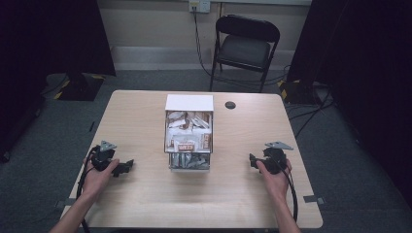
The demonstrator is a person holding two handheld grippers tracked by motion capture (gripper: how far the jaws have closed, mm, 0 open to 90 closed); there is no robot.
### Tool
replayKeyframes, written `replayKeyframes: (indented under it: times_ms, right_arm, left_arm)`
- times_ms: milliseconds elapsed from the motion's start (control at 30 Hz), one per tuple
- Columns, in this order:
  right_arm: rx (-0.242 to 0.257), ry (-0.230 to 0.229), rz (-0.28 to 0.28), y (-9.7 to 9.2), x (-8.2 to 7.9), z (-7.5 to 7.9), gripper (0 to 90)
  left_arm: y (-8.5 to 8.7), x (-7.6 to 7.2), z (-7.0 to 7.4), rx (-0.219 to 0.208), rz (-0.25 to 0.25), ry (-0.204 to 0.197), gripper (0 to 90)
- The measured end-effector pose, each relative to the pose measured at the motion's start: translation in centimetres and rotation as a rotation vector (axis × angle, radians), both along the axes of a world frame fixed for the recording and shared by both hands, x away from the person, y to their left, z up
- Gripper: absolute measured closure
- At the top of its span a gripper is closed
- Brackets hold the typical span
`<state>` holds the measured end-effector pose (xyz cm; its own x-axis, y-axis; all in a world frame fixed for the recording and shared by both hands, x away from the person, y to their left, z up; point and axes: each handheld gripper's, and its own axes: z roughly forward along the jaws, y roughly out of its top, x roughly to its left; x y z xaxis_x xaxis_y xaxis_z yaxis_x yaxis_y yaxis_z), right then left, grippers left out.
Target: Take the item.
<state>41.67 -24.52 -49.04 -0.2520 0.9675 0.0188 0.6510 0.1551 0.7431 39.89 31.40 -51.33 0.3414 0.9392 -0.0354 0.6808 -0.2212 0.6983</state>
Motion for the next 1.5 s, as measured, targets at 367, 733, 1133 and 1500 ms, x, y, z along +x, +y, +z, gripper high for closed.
replayKeyframes:
  times_ms: [367,733,1133,1500]
  right_arm:
    - [0.049,0.016,0.057,0.5,-0.2,0.4,26.3]
    - [0.071,-0.013,0.067,0.2,-0.5,1.7,29.3]
    - [0.167,-0.039,0.123,0.6,-1.1,3.7,46.6]
    - [0.205,-0.081,0.193,1.3,-1.5,5.9,47.1]
  left_arm:
    - [0.0,0.0,0.0,0.0,0.0,0.0,0.0]
    - [0.0,0.0,0.0,0.0,0.0,0.0,0.0]
    - [0.0,0.0,0.0,0.0,0.0,0.0,0.0]
    - [0.0,0.0,0.0,0.0,0.0,0.0,0.0]
